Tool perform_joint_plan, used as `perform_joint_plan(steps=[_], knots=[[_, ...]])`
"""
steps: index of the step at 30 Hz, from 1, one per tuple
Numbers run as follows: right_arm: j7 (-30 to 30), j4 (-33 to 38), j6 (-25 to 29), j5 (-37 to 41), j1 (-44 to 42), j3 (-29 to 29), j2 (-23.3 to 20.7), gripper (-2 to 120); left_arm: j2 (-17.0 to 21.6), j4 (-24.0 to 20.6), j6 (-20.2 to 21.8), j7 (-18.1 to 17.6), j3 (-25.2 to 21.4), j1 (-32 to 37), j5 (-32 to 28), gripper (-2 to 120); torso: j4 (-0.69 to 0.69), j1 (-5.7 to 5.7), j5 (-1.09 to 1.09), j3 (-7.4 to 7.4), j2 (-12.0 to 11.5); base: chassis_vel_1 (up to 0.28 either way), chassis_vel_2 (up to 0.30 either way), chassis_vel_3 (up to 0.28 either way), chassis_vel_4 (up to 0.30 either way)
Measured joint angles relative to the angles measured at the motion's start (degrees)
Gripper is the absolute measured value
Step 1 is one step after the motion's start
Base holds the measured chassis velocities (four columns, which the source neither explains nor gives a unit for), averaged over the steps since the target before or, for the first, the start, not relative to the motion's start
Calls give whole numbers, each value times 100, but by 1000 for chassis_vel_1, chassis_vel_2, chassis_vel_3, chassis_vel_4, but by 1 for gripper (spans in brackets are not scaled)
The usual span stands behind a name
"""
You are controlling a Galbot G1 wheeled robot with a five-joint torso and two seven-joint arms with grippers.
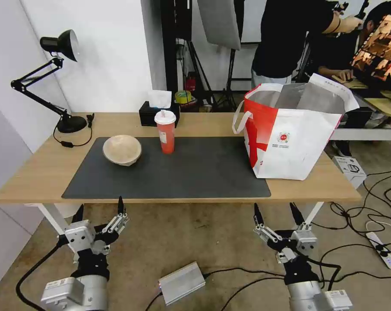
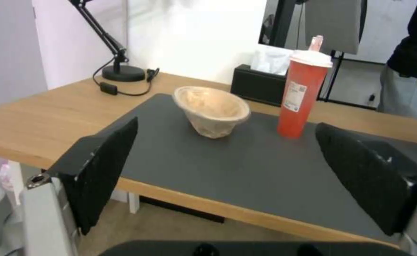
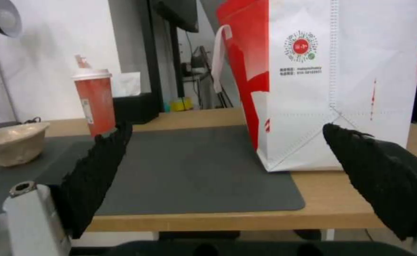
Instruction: Pick up the trash from the table and place it into the takeout bag.
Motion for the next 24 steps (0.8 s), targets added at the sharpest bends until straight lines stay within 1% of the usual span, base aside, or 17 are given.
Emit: perform_joint_plan(steps=[10, 18, 22, 23, 24], knots=[[-3, -53, -13, -2, 78, -66, 60, 100, -25, 0, 6, 5, 17, -32, 6, 100, 0, 0, 0, 0, 0, 0, 0, 0, 0], [-76, -61, 2, 206, 228, -68, -57, 100, -15, 0, 10, 9, 21, -87, 26, 100, 0, 0, 0, 0, 0, 0, 0, 0, 0], [-651, 165, 85, 748, 403, -51, -362, 100, -28, 0, 10, 68, 26, -96, 32, 100, 0, 0, 1, 0, 0, 0, 0, 0, 0], [-651, 165, 85, 748, 403, -51, -362, 100, -28, 0, 10, 68, 26, -96, 32, 100, 0, 0, 1, 0, 0, 0, 0, 0, 0], [-765, 219, 77, 848, 452, -37, -455, 100, -30, 0, 10, 74, 24, -94, 34, 100, 0, 0, 0, 0, 0, 0, 0, 0, 0]])
